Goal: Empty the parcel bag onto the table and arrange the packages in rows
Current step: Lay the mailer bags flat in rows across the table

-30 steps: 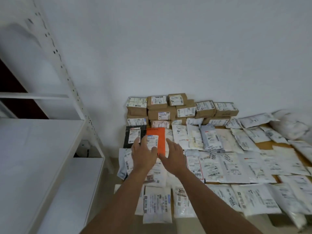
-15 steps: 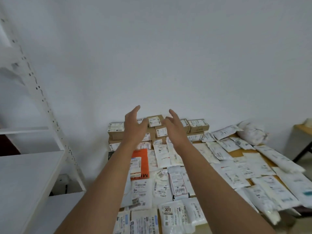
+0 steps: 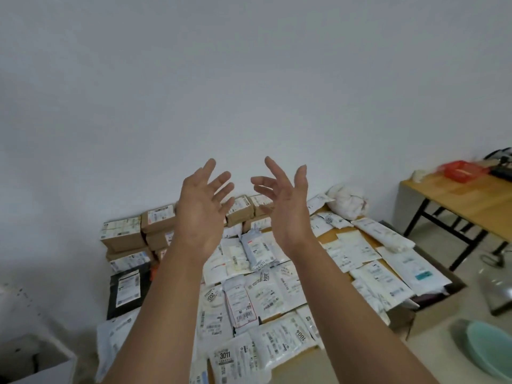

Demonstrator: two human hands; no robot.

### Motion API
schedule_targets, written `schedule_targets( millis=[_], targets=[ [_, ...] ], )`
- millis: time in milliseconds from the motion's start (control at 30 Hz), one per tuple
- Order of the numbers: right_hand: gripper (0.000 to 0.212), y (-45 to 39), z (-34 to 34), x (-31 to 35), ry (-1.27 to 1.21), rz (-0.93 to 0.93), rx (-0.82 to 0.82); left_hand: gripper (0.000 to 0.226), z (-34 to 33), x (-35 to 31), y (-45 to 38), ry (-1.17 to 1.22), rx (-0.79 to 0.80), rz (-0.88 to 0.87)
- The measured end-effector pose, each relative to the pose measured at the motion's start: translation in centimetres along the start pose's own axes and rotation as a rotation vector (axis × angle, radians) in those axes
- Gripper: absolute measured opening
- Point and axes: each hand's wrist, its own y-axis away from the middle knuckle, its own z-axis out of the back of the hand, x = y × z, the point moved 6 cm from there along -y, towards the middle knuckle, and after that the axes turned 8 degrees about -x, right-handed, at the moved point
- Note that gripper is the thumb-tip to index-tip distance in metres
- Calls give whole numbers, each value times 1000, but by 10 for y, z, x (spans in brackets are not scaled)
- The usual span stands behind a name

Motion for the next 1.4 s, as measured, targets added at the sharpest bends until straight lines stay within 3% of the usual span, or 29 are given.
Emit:
schedule_targets(
  millis=[300, 433, 633, 900, 1200, 1333, 1400],
  targets=[
    [74, -22, 146, -30, 54, -121, -42, 50, -95, 111, 0, 47, -11, 105],
    [73, -41, 229, -43, 65, -185, -87, 49, -146, 173, -5, 11, -75, 141],
    [69, -60, 322, -85, -45, -374, -166, 51, -179, 251, -10, 157, -185, 240],
    [55, -49, 361, -138, -9, -566, -251, 56, -163, 306, -11, 271, -343, 343],
    [32, -53, 365, -180, 166, -703, -205, 56, -131, 335, -7, 335, -446, 382],
    [59, -69, 345, -195, 250, -702, -119, 55, -103, 328, -26, 370, -501, 353],
    [63, -81, 343, -197, 292, -680, -95, 55, -98, 329, -42, 364, -498, 365]
  ],
)
